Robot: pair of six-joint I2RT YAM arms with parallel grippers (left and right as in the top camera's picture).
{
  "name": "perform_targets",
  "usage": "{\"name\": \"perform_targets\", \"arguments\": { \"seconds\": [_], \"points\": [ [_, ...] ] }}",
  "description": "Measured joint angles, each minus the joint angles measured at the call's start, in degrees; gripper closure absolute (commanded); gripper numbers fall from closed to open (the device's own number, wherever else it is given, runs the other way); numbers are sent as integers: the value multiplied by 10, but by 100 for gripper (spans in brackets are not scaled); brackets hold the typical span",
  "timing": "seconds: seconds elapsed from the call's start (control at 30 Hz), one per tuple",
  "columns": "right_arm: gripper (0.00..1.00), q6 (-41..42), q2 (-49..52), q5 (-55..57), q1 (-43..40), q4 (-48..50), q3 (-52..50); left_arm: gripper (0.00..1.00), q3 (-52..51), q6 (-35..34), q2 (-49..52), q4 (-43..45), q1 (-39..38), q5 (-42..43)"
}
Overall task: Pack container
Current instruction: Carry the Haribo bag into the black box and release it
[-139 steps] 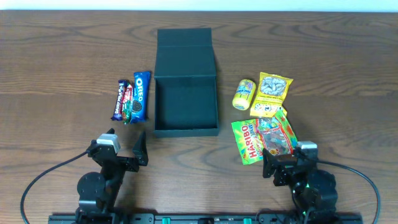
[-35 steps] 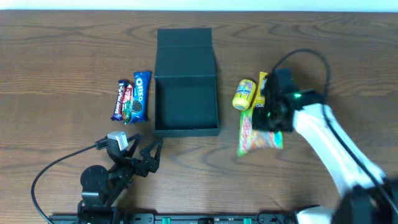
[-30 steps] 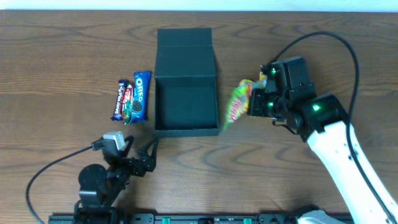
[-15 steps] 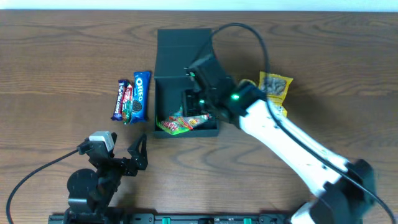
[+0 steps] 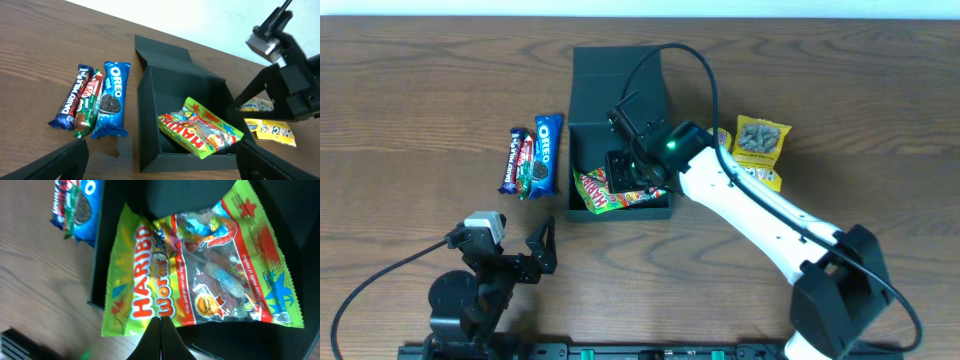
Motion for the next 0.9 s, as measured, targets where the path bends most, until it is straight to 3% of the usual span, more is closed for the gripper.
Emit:
{"name": "perform_targets", "arguments": {
  "seconds": [0.47,0.9],
  "points": [
    [99,-44,142,-17,10,32,2,5,0,1,0,0,0,-2],
    [99,-109,126,-40,5,8,45,5,0,2,0,-25,0,-3]
  ]
}}
